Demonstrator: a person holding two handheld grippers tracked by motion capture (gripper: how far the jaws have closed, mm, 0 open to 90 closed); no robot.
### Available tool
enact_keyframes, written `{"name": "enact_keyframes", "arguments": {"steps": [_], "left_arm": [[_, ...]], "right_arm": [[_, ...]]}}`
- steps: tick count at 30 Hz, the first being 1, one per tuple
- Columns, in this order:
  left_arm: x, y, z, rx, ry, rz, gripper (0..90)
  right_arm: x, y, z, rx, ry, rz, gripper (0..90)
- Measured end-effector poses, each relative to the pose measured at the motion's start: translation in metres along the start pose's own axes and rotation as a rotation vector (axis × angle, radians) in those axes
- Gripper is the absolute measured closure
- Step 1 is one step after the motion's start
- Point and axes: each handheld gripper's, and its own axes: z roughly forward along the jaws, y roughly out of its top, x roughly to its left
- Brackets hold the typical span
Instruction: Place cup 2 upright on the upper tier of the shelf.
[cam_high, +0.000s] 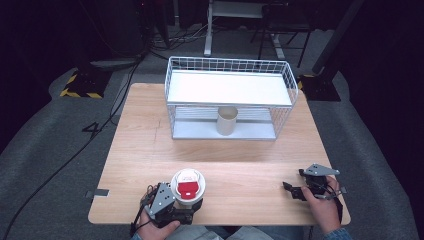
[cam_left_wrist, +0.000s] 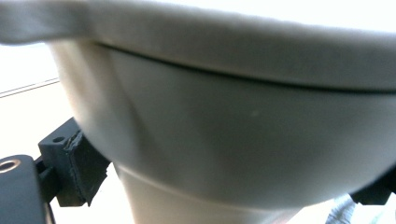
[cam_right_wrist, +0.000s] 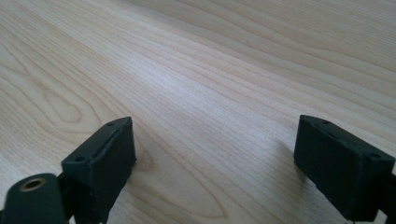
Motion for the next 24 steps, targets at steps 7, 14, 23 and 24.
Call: {"name": "enact_keyframes", "arguments": {"steps": [7,14,23,24], "left_arm": [[-0.0003,-0.0012,0.0003,-0.012,0.004,0.008,7.7],[-0.0005,-0.0009,0.0001,-0.008,0.008,0.014,8.2],[-0.0005,0.0010,-0.0004,0.007,0.007,0.020,8.5],[-0.0004,0.0014,-0.0009,0.014,0.008,0.020,8.5]], "right_arm": [[0.0000,0.0000,0.0000,0.000,0.000,0.000,12.9],[0.0000,0.0000,0.0000,0.000,0.000,0.000,12.9],[0.0000,0.0000,0.0000,0.000,0.000,0.000,12.9],[0.0000,0.0000,-0.0001,0.001,-0.002,0.000,12.9]]}}
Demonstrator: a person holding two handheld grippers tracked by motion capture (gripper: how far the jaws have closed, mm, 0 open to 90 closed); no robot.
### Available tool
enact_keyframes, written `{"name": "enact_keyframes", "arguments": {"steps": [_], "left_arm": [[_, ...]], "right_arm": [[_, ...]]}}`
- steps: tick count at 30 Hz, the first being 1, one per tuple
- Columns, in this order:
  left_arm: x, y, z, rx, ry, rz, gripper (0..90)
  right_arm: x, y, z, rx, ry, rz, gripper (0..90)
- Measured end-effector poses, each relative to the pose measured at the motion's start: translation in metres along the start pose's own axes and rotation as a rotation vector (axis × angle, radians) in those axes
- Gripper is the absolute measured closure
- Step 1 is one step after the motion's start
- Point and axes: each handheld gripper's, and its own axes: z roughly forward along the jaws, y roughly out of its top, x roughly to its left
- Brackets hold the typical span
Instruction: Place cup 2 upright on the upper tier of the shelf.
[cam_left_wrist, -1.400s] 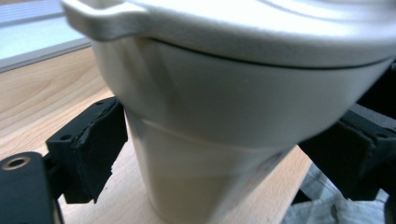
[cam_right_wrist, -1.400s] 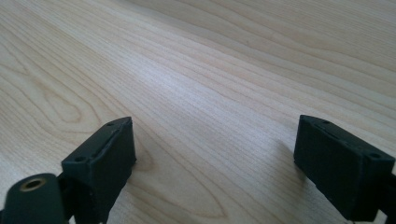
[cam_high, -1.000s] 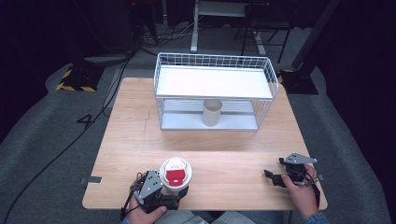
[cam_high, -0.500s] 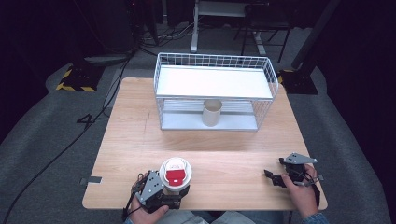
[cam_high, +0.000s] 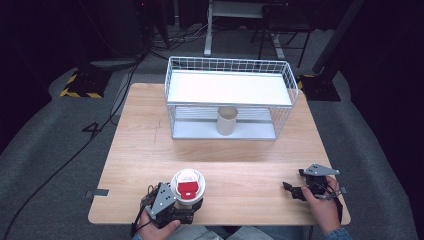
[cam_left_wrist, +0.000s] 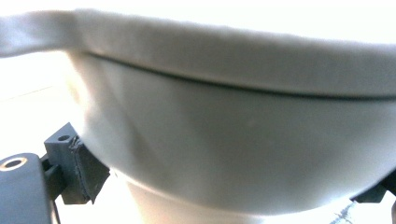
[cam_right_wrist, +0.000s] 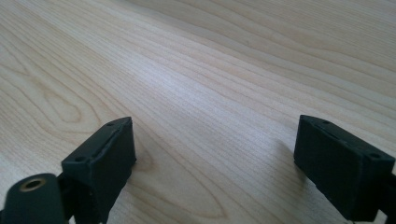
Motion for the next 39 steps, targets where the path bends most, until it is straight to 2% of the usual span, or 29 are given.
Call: {"name": "enact_keyframes", "arguments": {"steps": [7,15,21,25,28,39], "left_arm": [[0.001,0.002,-0.001,0.011,-0.003,0.000,8.6],[0.002,0.004,-0.004,0.033,-0.005,-0.026,8.7],[0.005,0.006,-0.006,0.052,0.007,-0.019,8.7],[0.007,0.009,-0.009,0.047,0.013,-0.025,8.7],[0.009,0.014,-0.012,0.042,0.021,-0.010,8.7],[0.011,0.027,-0.017,0.038,0.011,-0.023,8.7]], "right_arm": [[0.000,0.000,0.000,0.000,0.000,0.000,12.9],[0.000,0.000,0.000,0.000,0.000,0.000,12.9],[0.000,0.000,0.000,0.000,0.000,0.000,13.0],[0.000,0.000,0.000,0.000,0.000,0.000,12.9],[0.000,0.000,0.000,0.000,0.002,0.000,12.9],[0.000,0.000,0.000,0.001,-0.001,0.000,12.9]]}}
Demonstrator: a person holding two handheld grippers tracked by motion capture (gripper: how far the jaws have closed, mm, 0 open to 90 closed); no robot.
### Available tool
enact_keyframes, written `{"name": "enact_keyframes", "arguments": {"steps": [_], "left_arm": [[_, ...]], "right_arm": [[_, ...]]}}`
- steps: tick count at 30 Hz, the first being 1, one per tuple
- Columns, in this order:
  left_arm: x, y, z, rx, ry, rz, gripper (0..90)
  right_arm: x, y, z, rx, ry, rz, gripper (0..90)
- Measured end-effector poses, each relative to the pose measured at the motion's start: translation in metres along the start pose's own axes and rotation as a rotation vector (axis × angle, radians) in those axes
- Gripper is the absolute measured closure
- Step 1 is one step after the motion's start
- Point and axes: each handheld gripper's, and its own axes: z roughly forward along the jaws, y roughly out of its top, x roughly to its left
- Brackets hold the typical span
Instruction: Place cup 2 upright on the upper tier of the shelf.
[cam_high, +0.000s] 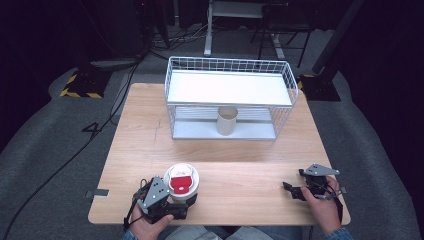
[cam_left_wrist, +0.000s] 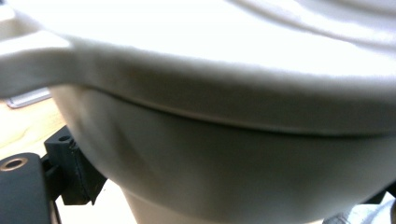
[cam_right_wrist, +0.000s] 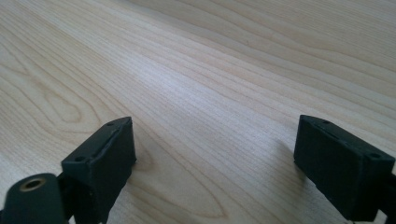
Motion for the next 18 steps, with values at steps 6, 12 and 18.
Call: {"name": "enact_keyframes", "arguments": {"steps": [6,12,18], "left_arm": [[0.002,0.013,-0.003,0.007,-0.001,0.022,8.7],[0.003,0.026,-0.005,0.012,-0.009,0.036,8.7],[0.005,0.037,-0.005,0.012,-0.018,0.020,8.7]], "right_arm": [[0.000,0.000,0.000,0.000,-0.001,0.000,12.9],[0.000,0.000,0.000,0.000,-0.002,0.001,12.9],[0.000,0.000,0.000,0.000,-0.002,0.000,12.9]]}}
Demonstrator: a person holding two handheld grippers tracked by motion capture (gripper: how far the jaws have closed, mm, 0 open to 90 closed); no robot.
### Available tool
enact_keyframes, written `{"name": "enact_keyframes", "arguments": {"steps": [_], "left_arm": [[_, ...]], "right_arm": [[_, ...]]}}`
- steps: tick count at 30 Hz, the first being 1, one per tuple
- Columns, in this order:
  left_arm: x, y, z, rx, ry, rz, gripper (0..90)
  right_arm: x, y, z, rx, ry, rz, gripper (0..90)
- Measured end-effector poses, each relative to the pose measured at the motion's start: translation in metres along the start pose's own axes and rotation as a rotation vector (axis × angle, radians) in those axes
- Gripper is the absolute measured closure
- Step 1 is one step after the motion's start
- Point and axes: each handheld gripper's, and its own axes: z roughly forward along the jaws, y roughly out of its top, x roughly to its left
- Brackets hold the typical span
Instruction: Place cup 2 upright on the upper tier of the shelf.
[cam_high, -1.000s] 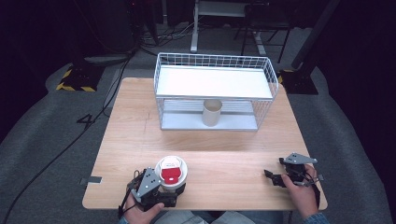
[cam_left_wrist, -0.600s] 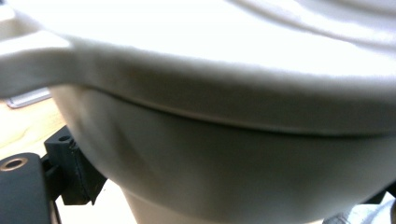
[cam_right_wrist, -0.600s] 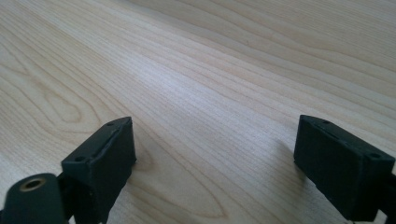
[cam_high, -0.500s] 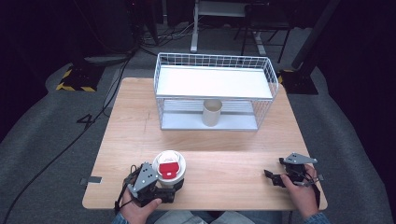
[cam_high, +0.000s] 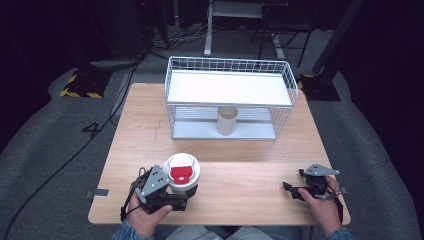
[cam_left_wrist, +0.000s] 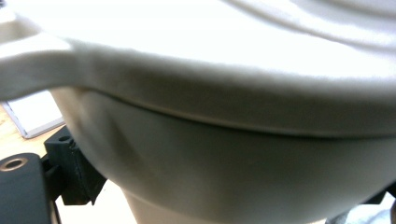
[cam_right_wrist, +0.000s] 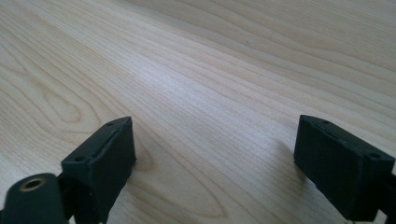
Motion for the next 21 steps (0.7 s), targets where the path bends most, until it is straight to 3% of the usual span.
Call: {"name": "enact_keyframes", "arguments": {"steps": [3,21], "left_arm": [[0.000,0.007,-0.001,-0.004,-0.001,0.022,8.7],[0.015,0.049,0.002,-0.015,-0.037,0.019,8.7]], "right_arm": [[0.000,0.000,0.000,-0.001,0.000,0.001,12.9],[0.001,-0.001,-0.001,0.000,-0.006,0.006,13.3]]}}
